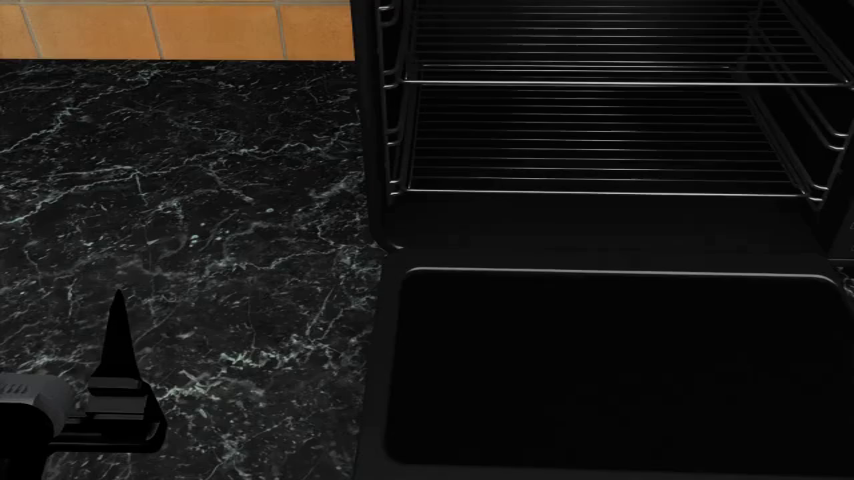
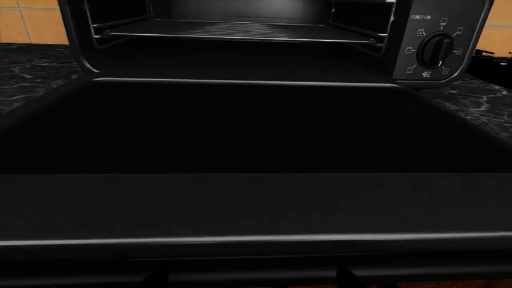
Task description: Close the toaster oven door.
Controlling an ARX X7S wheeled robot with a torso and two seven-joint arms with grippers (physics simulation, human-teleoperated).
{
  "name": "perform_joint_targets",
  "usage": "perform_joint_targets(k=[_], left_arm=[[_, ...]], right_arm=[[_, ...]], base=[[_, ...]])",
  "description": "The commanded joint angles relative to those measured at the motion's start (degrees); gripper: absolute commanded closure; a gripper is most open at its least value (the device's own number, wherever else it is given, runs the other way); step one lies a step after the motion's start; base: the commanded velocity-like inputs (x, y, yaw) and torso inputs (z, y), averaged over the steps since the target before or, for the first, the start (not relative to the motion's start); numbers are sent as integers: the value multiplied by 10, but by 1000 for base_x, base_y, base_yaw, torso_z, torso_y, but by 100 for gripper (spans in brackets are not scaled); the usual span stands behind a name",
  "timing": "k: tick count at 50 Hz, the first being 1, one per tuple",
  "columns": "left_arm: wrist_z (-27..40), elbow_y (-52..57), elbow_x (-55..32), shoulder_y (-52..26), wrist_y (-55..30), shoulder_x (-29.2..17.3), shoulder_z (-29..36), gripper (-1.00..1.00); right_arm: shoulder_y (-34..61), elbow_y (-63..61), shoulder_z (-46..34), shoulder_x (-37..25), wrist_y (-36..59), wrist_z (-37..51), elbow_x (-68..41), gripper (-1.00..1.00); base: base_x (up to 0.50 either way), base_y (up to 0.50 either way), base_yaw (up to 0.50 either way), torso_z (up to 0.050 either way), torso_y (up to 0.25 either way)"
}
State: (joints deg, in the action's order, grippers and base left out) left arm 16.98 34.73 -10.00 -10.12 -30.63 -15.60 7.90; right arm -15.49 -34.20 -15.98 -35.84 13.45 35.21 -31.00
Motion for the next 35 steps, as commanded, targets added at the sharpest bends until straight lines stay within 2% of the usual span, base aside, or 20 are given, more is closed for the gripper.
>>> perform_joint_targets(k=[1, 35], left_arm=[[2, -5, -2, 0, 5, -2, 2, -100], [11, 7, -9, 0, -2, -9, 6, -100]], right_arm=[[24, -11, 0, -5, 21, 6, -4, -100], [117, -45, 7, -26, 93, 20, -34, -100]], base=[[0, 0, 0, 0, 0], [2, 0, 1, 0, 0]])
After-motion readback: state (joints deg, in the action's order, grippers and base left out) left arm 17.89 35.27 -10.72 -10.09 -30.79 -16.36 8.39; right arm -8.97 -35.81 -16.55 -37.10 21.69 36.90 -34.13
